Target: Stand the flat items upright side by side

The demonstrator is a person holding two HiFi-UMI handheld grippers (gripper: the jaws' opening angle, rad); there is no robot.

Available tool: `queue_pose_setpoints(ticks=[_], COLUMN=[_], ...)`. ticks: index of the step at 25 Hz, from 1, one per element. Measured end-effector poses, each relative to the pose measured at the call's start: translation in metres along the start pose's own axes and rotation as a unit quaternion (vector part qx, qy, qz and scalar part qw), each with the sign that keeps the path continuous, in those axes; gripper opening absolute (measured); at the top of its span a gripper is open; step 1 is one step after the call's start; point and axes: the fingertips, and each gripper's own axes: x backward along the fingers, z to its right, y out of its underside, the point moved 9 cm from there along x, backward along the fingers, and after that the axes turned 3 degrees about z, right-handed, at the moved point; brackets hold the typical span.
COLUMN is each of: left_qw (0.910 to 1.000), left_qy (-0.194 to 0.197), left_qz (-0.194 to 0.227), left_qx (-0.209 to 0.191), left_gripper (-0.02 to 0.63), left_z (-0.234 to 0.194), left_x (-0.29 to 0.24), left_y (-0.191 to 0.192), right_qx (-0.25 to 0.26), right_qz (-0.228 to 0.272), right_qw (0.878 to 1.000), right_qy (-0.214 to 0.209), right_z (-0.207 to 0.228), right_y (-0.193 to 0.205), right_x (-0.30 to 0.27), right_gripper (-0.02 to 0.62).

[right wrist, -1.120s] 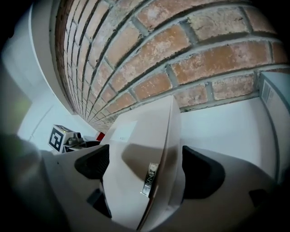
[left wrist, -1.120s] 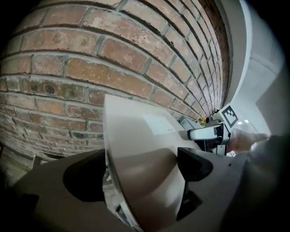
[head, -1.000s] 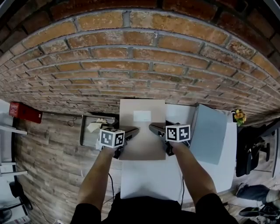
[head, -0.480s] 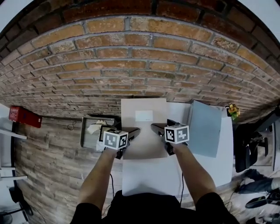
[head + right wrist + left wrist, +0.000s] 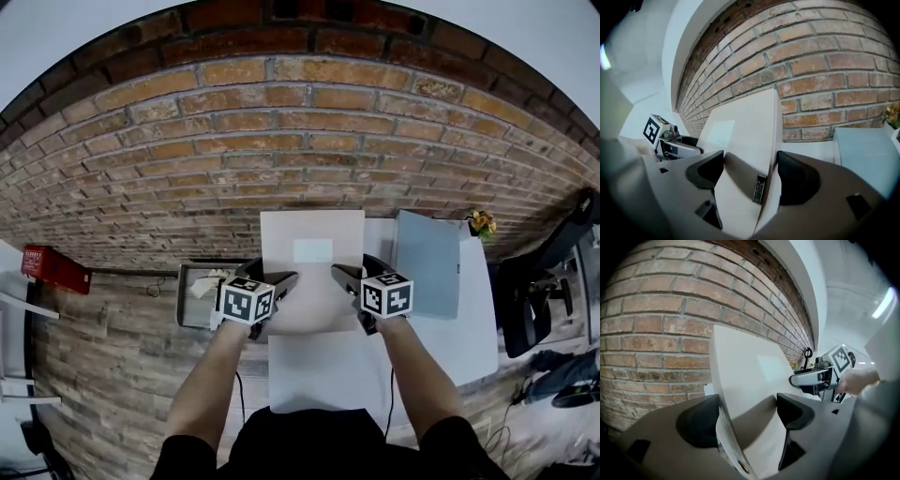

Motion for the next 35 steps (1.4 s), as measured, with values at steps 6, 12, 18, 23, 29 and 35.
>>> queue_pose_setpoints(ticks=[6, 12, 18, 23, 29, 35], left_qw=[0.9989, 0.9977, 0.9957, 0.9934, 0.9914, 0.9913], left_qy=[0.007, 0.011, -0.004, -0.012, -0.024, -0.031], left_qz=[0.032, 0.049, 0.077, 0.091, 0.090, 0.076], left_qx=[-0.032, -0.045, -0.052, -0.068, -0.092, -0.103], left_gripper=[0.373, 0.368, 0.357, 0.356, 0.353, 0.353], left_z=[0.016, 0.028, 0.045, 0.061, 0.077, 0.080], left_x=[0.021, 0.033, 0.041, 0.041, 0.044, 0.051], left_y=[-0.003, -0.004, -0.019, -0.019, -0.005, 0.002], right_qx=[0.021, 0.032, 0.052, 0.066, 0.061, 0.078], right_qz=[0.051, 0.073, 0.080, 0.094, 0.090, 0.079], right_qw=[0.998, 0.997, 0.995, 0.993, 0.994, 0.992], right_qy=[0.010, 0.024, 0.012, 0.003, -0.030, -0.065], right_z=[-0.016, -0.028, -0.024, -0.016, -0.007, -0.004], right_y=[0.001, 0.001, -0.011, -0.012, 0.008, 0.013], right_x=[0.031, 0.057, 0.077, 0.091, 0.109, 0.117], right_gripper=[0.347, 0.321, 0.305, 0.298, 0.279, 0.275])
